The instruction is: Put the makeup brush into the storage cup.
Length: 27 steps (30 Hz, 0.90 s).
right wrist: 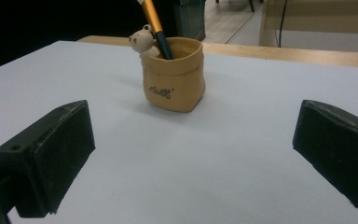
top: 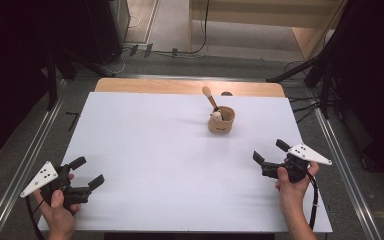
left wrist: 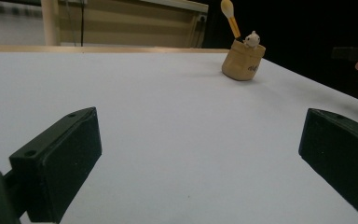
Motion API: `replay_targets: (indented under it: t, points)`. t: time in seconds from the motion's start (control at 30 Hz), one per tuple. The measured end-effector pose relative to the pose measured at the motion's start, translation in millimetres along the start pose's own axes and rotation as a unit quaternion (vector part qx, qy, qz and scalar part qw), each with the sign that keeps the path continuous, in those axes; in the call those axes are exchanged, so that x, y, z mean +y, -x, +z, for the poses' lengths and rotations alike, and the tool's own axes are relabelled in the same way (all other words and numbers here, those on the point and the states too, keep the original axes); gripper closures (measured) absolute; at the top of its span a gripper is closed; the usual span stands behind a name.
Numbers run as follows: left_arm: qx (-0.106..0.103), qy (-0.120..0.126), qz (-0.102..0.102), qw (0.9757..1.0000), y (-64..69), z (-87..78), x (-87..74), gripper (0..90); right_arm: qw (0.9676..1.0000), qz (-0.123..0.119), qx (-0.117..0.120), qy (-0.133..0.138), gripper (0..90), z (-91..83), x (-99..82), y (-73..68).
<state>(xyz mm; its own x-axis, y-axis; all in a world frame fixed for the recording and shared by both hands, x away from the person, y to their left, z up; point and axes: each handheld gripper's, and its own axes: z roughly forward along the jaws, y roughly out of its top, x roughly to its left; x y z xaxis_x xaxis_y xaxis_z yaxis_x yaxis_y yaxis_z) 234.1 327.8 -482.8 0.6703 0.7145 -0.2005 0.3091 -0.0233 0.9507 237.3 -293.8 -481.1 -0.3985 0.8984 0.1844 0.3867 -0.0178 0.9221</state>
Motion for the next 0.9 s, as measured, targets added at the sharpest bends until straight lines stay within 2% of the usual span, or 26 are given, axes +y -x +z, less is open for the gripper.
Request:
replay_targets:
  t: [0.4,0.6,0.77,0.9]
  points:
    - [0.0,0.002,0.002,1.0,0.4,-1.5,0.7,0.0,1.0,-0.006,-0.002,-0.003,0.0,-23.3,-21.3,-1.3]
    - [0.001,0.005,0.0,1.0,0.5,-2.5,1.1,0.0,1.0,0.005,-0.007,-0.001,0.0,-36.0,-28.8,5.7]
    - [0.004,0.007,-0.002,1.0,-1.4,-4.2,0.8,0.0,0.9998,0.015,-0.012,0.006,0.0,-56.4,-35.1,8.8]
    - [0.005,0.006,-0.002,1.0,-1.5,-4.0,0.9,0.0,0.9998,0.011,-0.015,0.008,0.0,-69.4,-39.4,11.5]
